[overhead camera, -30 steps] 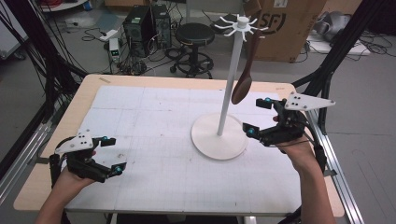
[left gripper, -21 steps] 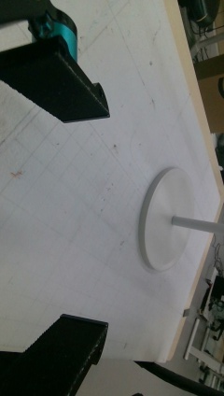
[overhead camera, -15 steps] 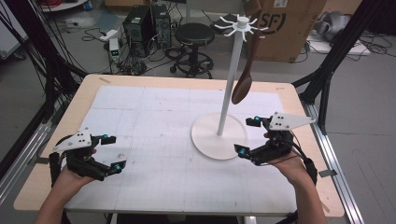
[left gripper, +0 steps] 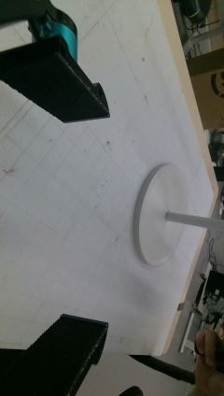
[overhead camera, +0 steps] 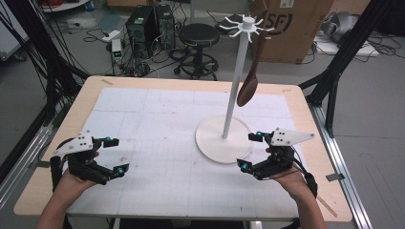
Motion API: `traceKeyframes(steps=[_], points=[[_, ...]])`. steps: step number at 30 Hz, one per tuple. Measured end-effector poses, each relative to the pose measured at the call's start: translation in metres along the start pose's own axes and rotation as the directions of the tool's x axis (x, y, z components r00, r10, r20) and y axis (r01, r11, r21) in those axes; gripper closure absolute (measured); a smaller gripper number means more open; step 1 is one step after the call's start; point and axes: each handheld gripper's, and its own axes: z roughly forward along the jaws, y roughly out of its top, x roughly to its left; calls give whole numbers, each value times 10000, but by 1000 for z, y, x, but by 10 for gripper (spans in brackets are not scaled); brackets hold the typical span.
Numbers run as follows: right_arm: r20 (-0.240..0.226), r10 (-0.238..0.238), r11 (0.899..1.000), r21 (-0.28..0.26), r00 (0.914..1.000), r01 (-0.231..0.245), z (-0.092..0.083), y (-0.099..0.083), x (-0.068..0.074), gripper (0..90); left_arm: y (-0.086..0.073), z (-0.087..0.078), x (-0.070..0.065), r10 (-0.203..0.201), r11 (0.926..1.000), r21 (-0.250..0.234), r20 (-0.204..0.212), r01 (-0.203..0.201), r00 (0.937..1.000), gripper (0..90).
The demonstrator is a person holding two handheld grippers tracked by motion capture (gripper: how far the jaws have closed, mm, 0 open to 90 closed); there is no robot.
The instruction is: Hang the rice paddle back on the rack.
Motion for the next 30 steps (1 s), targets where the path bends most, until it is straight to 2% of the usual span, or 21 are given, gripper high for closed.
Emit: traceKeyframes(steps=[5, 10, 13, 30], points=[[52, 54, 9998, -213, 10000, -53, 1, -10, 0, 11, 0, 0, 0, 62, 9999, -94, 50, -62, 10000, 16], [92, 314, 9977, -602, 9995, -308, 2, -22, 1, 11, -2, 1, 0, 49, 9998, -180, 118, -47, 9999, 16], [164, 331, 9987, -397, 9993, -324, 4, -27, 0, 11, -3, 2, 0, 57, 9998, -183, 154, -54, 9999, 16], [228, 274, 9982, -533, 9994, -262, 3, -30, 1, 11, -7, 3, -1, 195, 9995, -259, 210, -189, 9996, 17]])
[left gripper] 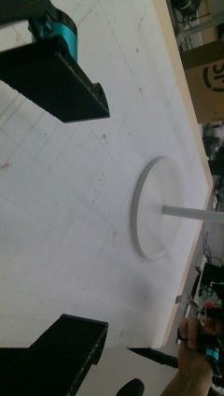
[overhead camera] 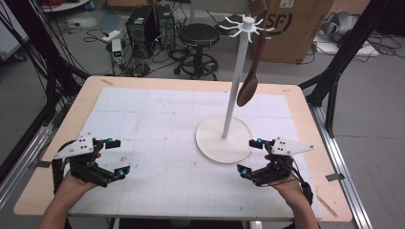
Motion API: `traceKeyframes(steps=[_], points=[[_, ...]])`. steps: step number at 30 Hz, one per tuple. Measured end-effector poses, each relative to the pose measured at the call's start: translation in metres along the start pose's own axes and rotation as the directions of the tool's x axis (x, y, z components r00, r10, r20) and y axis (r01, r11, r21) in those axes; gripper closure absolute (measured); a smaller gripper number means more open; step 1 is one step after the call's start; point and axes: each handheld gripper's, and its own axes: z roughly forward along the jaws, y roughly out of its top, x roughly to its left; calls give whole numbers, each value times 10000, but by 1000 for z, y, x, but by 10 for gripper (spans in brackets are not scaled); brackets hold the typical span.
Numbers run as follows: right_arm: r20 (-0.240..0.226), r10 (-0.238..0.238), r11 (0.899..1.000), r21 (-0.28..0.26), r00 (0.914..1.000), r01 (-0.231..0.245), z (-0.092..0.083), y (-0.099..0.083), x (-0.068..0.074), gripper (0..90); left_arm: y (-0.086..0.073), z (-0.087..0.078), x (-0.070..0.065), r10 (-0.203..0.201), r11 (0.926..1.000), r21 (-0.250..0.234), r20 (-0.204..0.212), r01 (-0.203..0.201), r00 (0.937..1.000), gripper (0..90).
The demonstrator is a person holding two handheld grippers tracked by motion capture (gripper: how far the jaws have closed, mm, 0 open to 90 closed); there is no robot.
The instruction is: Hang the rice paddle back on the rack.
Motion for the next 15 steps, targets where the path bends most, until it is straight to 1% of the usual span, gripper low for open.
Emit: traceKeyframes(steps=[7, 11, 15], points=[[16, 54, 10000, 75, 10000, -54, -1, -4, -2, 10, -1, 0, 0, 47, 10000, 1, 17, -47, 10000, 16], [17, 73, 9995, 306, 10000, -73, -2, -7, -1, 11, -2, 0, 0, 21, 10000, 23, 21, -21, 10000, 16], [110, 72, 9995, 310, 9999, -75, -3, -10, 0, 10, -2, 0, 1, 14, 10000, 67, -19, -14, 10000, 16]])
